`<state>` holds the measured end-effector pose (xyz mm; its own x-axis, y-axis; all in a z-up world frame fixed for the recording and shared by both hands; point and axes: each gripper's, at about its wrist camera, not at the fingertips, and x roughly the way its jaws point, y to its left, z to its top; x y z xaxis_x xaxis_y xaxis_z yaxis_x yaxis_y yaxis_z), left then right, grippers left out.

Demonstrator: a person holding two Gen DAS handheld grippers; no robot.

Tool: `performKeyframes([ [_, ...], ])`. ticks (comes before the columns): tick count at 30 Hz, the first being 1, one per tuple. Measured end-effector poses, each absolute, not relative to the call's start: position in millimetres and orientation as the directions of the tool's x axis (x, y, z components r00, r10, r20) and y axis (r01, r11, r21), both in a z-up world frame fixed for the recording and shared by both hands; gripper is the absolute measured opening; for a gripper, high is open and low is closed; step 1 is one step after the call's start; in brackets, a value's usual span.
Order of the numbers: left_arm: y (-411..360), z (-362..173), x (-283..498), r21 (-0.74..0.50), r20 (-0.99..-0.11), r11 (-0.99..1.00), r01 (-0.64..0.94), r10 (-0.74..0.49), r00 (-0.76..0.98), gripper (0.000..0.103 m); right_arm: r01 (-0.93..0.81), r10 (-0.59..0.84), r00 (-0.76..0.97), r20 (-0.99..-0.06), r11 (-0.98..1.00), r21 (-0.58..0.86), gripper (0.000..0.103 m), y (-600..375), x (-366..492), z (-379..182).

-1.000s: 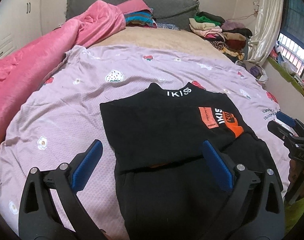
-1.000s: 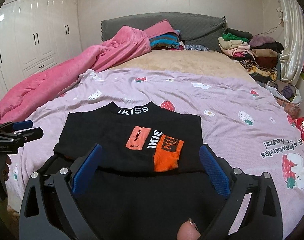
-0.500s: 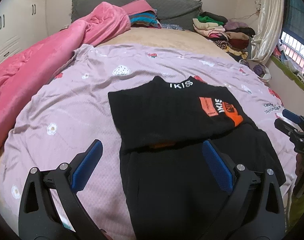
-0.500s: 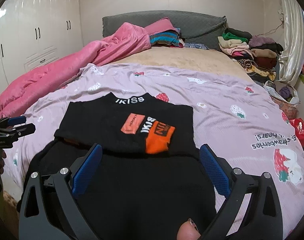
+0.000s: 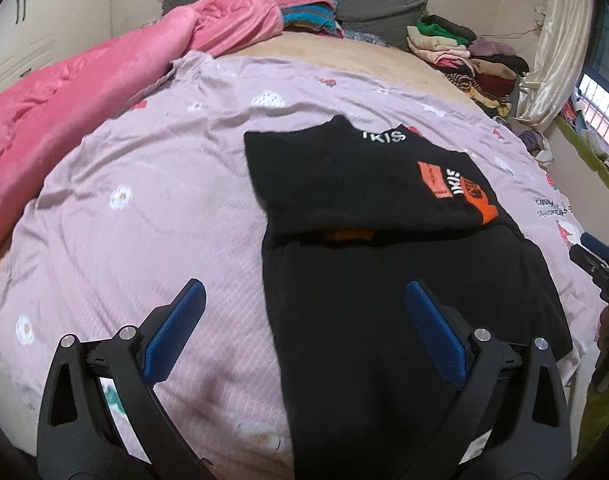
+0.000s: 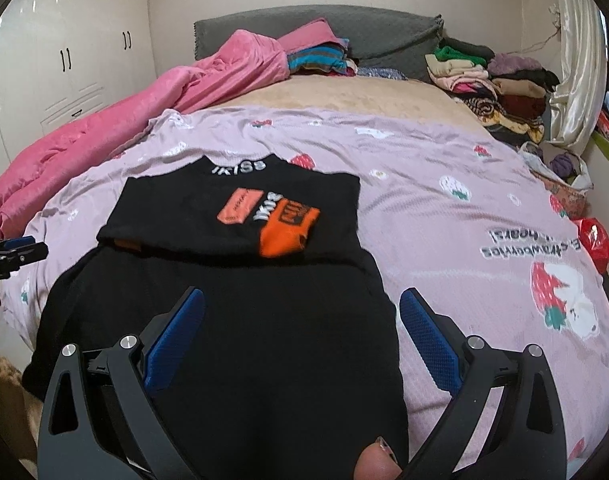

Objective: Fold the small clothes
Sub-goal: 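Move both open tools down to the black shirt hem, then close both tools on the shirt hem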

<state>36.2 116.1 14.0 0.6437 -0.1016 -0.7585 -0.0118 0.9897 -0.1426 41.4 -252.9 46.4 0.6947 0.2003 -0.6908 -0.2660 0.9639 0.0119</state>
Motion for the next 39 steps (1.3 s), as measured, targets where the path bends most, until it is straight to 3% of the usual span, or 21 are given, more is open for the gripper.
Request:
performKeyframes([
  [7, 126.5, -0.8, 11.8, -0.196, -0.782, 0.981, -0.01, -0.15, 0.605, 0.093, -0.232, 0.178, 0.69, -0.702, 0.973, 0.018, 0.097, -273.5, 29.2, 37.9],
  [14, 128.6, -15.0, -13.5, -0.282, -0.801, 0.959, 0.013, -0.243, 0.547, 0.054, -0.215, 0.172, 0.685, -0.708, 0.976, 0.03, 0.097, -288.3, 19.8, 31.6],
  [20, 125.8, -27.2, -35.0, -0.317, -0.816, 0.948, 0.015, -0.281, 0.505, 0.043, -0.212, 0.177, 0.677, -0.714, 0.976, 0.04, 0.097, -296.5, 12.7, 26.6],
  [29, 119.3, -53.1, -59.0, -0.371, -0.837, 0.929, -0.002, -0.334, 0.433, 0.043, -0.257, 0.206, 0.627, -0.751, 0.965, 0.05, 0.097, -303.6, 0.3, 12.6],
  [33, 114.9, -55.9, -61.2, -0.378, -0.839, 0.926, 0.003, -0.344, 0.421, 0.035, -0.278, 0.216, 0.588, -0.78, 0.959, 0.056, 0.097, -306.6, -6.1, 2.6],
  [39, 102.8, -64.7, -65.9, -0.368, -0.853, 0.93, 0.013, -0.343, 0.393, 0.034, -0.277, 0.224, 0.526, -0.821, 0.957, 0.084, 0.097, -323.7, -15.0, -10.3],
])
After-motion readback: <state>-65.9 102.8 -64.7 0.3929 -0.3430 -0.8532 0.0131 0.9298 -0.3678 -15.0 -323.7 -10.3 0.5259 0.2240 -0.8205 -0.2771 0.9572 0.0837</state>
